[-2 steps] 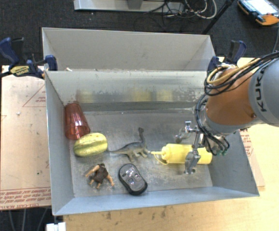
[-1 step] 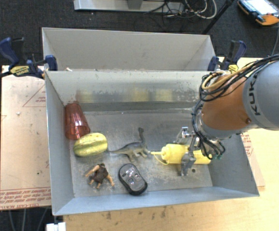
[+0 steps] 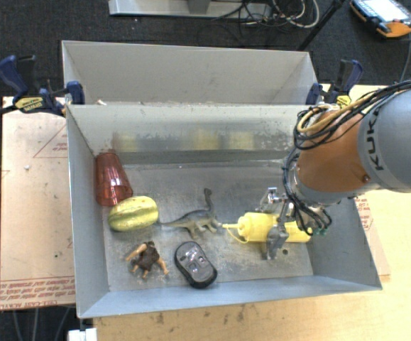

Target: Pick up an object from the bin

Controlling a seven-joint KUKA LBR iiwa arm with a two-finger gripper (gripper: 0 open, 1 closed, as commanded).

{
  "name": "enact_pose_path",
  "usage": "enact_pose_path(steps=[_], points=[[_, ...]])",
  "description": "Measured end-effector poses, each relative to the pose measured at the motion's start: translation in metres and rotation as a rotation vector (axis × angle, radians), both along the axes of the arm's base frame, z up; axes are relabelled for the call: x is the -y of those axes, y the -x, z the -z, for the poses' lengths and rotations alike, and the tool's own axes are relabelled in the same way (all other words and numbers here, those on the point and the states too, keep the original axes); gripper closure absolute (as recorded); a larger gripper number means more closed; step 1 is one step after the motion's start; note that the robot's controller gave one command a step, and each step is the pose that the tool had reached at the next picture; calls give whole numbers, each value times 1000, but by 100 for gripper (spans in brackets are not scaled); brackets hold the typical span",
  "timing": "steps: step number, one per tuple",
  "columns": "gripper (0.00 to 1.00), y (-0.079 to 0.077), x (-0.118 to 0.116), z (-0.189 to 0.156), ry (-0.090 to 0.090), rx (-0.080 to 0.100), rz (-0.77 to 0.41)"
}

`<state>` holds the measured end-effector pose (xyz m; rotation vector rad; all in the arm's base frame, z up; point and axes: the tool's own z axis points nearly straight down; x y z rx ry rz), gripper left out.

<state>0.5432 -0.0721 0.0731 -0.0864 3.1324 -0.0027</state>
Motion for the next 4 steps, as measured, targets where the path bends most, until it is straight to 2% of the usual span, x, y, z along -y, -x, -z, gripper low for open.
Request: enact_pose_path(steps=[4], points=[[100,2,-1,-38,-2,-9,-1]])
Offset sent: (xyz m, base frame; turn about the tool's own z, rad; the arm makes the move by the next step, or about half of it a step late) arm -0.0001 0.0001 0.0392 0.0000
